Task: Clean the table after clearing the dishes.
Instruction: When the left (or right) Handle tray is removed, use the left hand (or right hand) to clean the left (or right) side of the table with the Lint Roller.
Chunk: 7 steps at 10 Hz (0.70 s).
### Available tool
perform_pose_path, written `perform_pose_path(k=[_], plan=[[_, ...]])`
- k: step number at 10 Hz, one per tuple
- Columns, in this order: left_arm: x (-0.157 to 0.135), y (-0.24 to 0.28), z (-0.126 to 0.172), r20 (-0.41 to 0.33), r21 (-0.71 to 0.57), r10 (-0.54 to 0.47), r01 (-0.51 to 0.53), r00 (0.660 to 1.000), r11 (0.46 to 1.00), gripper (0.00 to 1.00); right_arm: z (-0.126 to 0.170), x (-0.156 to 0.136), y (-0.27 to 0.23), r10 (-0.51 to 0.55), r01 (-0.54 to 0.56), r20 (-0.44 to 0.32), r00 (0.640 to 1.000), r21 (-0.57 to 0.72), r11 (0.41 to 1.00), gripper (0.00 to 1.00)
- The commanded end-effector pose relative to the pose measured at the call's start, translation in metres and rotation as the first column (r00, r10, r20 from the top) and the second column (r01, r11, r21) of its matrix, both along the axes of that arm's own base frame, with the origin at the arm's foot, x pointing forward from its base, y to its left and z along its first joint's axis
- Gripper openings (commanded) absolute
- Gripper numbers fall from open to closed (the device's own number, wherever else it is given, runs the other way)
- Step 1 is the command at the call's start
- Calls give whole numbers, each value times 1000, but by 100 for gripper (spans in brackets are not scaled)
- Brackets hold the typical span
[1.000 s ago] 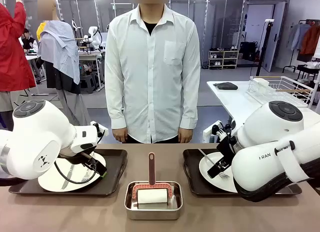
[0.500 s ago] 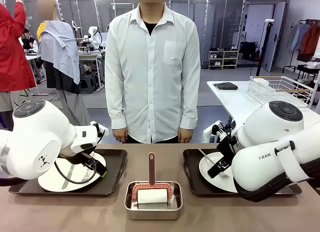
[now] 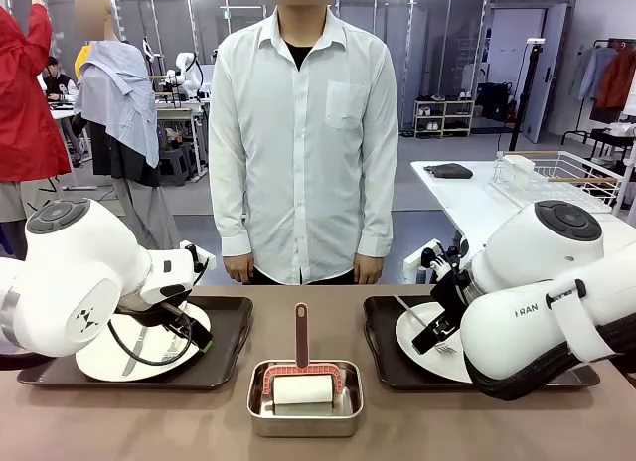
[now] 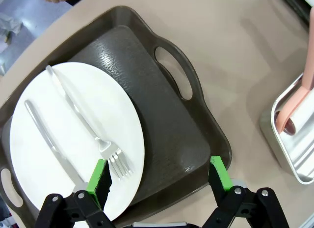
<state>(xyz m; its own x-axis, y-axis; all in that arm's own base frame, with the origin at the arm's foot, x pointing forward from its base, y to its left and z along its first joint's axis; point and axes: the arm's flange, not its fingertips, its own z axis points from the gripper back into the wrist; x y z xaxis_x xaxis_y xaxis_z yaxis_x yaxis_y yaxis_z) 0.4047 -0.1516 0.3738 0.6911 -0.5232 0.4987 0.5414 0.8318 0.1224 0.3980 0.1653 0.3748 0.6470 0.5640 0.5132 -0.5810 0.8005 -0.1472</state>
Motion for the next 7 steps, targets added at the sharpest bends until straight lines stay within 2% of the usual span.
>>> perform_pose_path(k=[1, 2, 4, 5, 6, 7], plan=[[22, 4, 17, -20, -36, 6, -7, 1000, 999, 100, 21, 16, -8, 12, -12, -12, 1000, 45, 999, 100], [29, 7, 24, -40, -57, -4, 2, 999, 998, 100, 30, 23, -11, 5, -5, -5, 1000, 42, 999, 100], [49, 15, 44, -60, -92, 7, -13, 998, 996, 100, 58, 47, -21, 19, -16, -37, 999, 86, 996, 100], [54, 28, 58, -126, -158, -16, -4, 992, 987, 100, 73, 57, -32, 37, -24, -80, 996, 151, 988, 100], [57, 49, 76, -203, -278, -80, 21, 976, 960, 100, 90, 64, -53, 46, -1, -167, 985, 259, 966, 100], [57, 85, 96, -227, -400, -133, 32, 965, 916, 100, 107, 63, -86, 12, 97, -247, 969, 427, 899, 100]])
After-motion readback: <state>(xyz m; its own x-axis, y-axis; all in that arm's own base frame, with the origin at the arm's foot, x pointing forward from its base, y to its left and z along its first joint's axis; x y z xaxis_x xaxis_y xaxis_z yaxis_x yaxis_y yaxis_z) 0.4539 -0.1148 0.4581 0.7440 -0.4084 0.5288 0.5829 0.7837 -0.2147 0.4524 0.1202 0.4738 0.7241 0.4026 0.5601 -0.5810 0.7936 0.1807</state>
